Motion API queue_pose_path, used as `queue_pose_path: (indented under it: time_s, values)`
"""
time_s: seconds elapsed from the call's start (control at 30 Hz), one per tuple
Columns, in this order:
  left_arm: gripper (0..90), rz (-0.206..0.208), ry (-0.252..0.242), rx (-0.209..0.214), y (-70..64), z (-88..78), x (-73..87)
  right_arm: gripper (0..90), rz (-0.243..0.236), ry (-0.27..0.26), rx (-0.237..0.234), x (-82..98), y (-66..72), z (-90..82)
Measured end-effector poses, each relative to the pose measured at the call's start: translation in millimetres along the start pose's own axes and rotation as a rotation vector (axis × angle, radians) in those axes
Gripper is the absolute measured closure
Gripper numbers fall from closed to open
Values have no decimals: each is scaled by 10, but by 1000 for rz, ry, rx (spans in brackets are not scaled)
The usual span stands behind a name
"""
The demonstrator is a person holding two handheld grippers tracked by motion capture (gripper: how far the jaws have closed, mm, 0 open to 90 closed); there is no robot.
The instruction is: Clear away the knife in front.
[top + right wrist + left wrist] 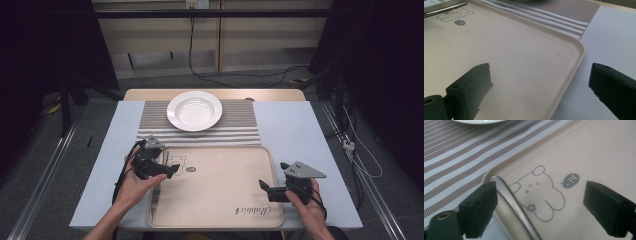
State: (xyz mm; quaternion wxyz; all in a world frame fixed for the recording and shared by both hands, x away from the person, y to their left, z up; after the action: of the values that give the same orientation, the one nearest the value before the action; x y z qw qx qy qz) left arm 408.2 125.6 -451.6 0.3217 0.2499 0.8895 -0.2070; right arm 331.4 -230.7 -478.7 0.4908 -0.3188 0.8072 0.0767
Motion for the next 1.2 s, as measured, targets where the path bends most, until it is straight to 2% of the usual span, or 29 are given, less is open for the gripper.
queue_pose_path:
  time_s: [0.03,0.07,0.1,0.17,0.23,0.27,0.37,0.4,0.5,0.53,0.6,0.73,0.83,0.9,0.97,1.0,1.07,1.13,1.2]
  values:
    - [82,17,-21,27,-24,-40,6,46,-1,1,2,0,0,-1]
    - [82,35,-27,34,-39,-76,9,46,-1,1,2,0,0,-1]
    - [66,53,-43,17,-52,-105,11,46,-1,0,4,-2,-1,-1]
    - [61,53,-68,19,-70,-174,-2,45,-1,-1,9,-3,-6,1]
    - [62,60,-113,-3,-79,-236,-18,45,-1,-4,11,-4,-8,-1]
    - [61,61,-120,-4,-89,-261,-16,45,-1,-2,11,-4,-7,-3]
    - [63,71,-122,-52,-90,-306,24,46,-2,-1,10,-3,-3,-3]
    - [64,70,-117,-45,-91,-315,41,46,-2,-1,9,-3,-3,-4]
    - [64,46,-65,-15,-83,-332,101,46,-1,-1,10,-2,-5,-3]
    - [64,37,-77,-10,-71,-341,119,46,-1,1,9,-2,-5,-3]
    - [68,28,-111,-29,-42,-366,148,46,-4,3,8,0,-2,0]
    - [67,4,-144,-63,31,-419,242,46,-2,3,10,0,-2,-3]
    - [68,-13,-177,-71,65,-464,333,46,-2,3,9,0,-5,1]
    - [67,-29,-181,-68,74,-486,394,46,0,4,10,1,-5,3]
    - [67,-49,-189,-89,100,-520,443,46,1,4,10,1,-5,1]
    - [66,-65,-201,-82,101,-530,464,46,-1,4,12,2,-7,1]
    - [62,-55,-200,-62,104,-530,513,45,-1,3,11,0,-3,-2]
    - [63,-43,-193,-74,138,-508,567,46,-3,4,9,1,-1,-1]
    - [63,-77,-187,-52,168,-497,607,46,-1,4,8,2,-4,3]
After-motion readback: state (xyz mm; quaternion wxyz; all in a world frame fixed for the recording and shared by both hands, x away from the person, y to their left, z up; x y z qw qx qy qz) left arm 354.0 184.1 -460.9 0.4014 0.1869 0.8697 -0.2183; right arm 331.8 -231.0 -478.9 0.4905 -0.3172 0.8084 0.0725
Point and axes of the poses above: each handheld gripper's, and its own axes: z roughly forward along the jaws, x roughly out of its underside, y roughly to its left, the point moved 7 cm from there along z, roughly forward along the jaws, and after that the axes turned 13 degrees about -z, right-handed, at the moved point
